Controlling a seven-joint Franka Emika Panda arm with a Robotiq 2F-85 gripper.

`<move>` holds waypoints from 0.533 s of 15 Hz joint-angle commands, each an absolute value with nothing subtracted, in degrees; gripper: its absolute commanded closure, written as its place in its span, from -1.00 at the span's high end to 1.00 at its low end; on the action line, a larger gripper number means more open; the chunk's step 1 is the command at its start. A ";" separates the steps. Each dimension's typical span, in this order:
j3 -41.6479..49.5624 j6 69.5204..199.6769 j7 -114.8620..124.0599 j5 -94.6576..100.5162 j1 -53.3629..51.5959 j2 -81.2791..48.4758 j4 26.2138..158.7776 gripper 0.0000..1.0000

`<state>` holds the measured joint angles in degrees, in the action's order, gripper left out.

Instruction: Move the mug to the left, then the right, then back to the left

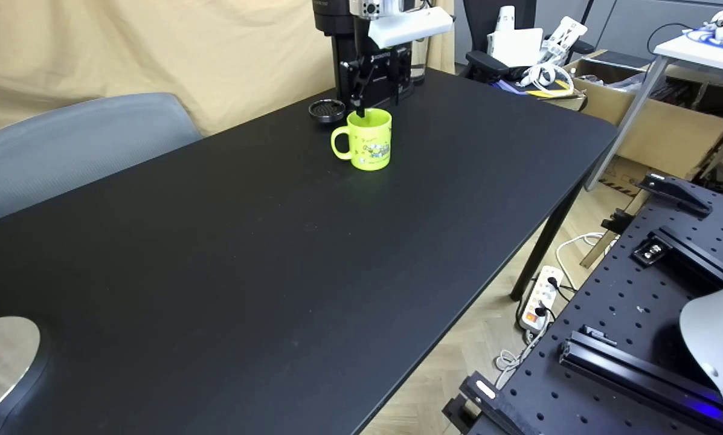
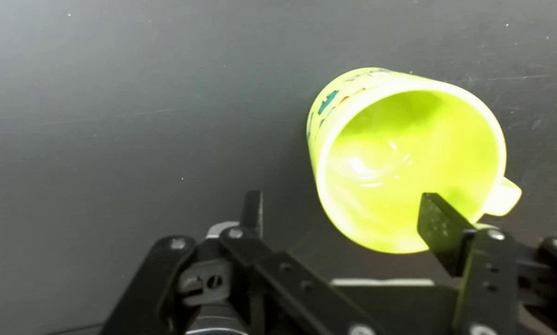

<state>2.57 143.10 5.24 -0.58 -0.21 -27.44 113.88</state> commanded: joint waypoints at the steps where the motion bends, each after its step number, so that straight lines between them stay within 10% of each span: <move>1: 3.16 140.73 4.90 4.59 -2.77 -21.09 117.16 1.00; 8: -1.45 130.81 -10.61 8.45 -2.60 -13.51 121.88 1.00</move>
